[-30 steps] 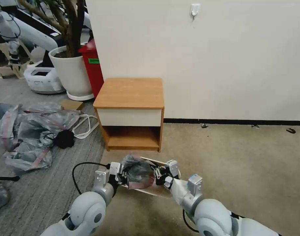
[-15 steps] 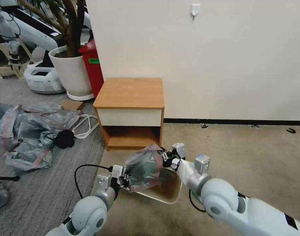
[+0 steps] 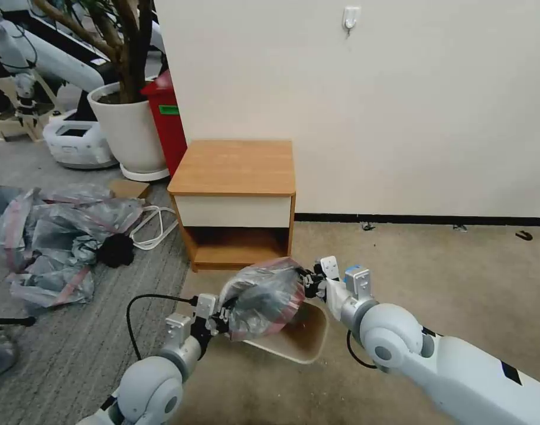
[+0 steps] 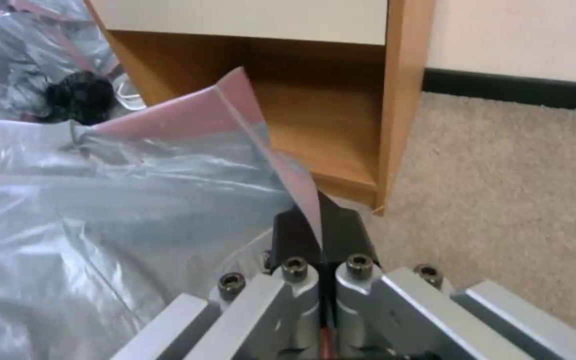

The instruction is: Pick up the garbage bag from the table and place it over the trash can.

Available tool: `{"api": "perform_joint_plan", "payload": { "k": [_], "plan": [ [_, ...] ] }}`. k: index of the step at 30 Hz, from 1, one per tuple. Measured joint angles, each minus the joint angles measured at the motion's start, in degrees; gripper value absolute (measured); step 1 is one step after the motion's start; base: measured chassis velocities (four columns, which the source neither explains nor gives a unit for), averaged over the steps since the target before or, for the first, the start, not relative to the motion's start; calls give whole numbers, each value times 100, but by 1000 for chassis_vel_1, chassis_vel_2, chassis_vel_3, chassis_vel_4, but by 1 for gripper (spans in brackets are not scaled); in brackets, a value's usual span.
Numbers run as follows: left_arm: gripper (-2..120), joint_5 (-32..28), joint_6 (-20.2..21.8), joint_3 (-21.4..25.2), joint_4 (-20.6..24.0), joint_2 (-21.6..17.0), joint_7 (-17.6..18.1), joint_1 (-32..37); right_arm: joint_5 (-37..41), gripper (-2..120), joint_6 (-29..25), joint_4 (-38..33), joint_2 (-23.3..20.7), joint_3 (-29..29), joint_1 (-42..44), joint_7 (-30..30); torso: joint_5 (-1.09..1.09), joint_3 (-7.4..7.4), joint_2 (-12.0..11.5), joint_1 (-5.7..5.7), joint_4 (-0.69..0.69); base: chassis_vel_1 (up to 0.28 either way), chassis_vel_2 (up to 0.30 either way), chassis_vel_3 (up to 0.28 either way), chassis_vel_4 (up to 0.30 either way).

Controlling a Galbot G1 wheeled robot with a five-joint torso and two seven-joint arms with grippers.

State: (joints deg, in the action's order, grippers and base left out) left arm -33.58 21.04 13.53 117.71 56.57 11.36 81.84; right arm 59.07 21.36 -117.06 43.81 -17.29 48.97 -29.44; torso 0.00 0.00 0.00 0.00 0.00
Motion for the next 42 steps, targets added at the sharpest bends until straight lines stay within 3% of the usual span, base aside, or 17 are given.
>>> {"api": "perform_joint_plan", "payload": {
  "k": [20,27,29,39,42],
  "plan": [
    [1,38,-205,463,-55,361,-8,-16,-7,0,54,-409,-235,592,602,-31,0,0,0,0,0,0,0,0,0],
    [1,-32,-227,575,32,428,27,26,-9,22,120,-489,-206,678,788,-156,-1,0,0,0,0,0,0,0,0],
    [1,-87,-232,603,93,427,25,68,-9,33,143,-471,-196,700,824,-184,0,0,0,0,0,0,0,0,0],
    [1,-116,-282,731,120,435,8,148,-196,65,175,-407,-391,960,942,-194,0,0,1,0,0,0,0,0,0],
    [1,-117,-282,770,72,462,10,128,-389,80,154,-391,-439,1110,1028,-213,0,0,1,0,0,0,0,0,0]
  ]
}}
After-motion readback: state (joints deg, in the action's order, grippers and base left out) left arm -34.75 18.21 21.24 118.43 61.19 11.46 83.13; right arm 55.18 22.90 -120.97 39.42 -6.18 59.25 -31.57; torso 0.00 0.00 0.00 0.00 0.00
